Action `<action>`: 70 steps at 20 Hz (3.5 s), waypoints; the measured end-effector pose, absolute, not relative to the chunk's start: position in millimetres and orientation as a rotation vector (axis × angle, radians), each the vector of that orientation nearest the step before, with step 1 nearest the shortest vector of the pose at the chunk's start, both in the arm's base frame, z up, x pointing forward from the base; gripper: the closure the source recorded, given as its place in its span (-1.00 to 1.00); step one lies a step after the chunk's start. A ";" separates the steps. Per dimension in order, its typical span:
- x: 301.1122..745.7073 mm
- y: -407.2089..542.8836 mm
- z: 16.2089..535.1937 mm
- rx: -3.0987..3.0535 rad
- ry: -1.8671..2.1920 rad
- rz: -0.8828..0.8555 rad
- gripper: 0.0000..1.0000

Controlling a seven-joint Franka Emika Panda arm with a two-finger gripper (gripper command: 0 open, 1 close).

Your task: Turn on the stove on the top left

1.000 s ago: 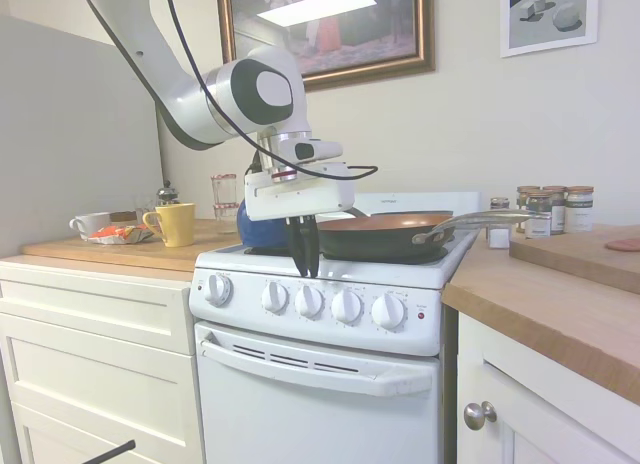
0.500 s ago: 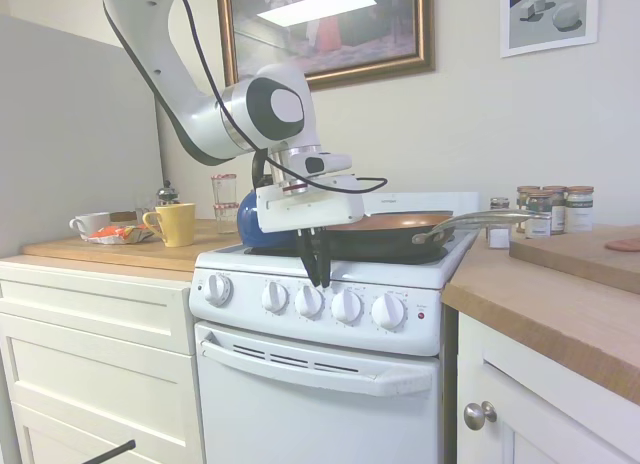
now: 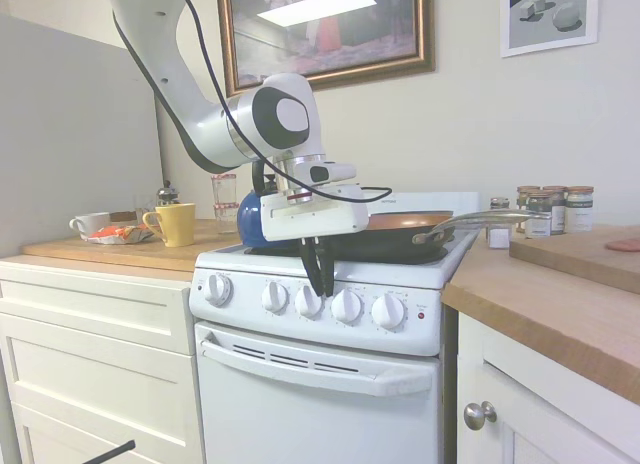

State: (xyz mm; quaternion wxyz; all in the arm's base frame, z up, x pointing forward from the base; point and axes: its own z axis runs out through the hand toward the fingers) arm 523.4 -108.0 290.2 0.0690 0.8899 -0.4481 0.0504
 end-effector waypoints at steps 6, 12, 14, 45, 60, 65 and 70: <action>524.5 -106.3 291.7 2.678 -1.331 0.152 1.00; 525.1 -108.5 300.3 2.667 -1.338 0.183 1.00; 525.4 -108.3 303.2 2.667 -1.336 0.192 1.00; 520.8 -90.3 295.5 2.664 -1.288 0.166 1.00; 506.1 -79.6 288.3 2.661 -1.274 0.142 1.00; 506.7 -76.1 291.4 2.661 -1.271 0.154 1.00; 506.8 -71.1 291.2 2.661 -1.267 0.158 1.00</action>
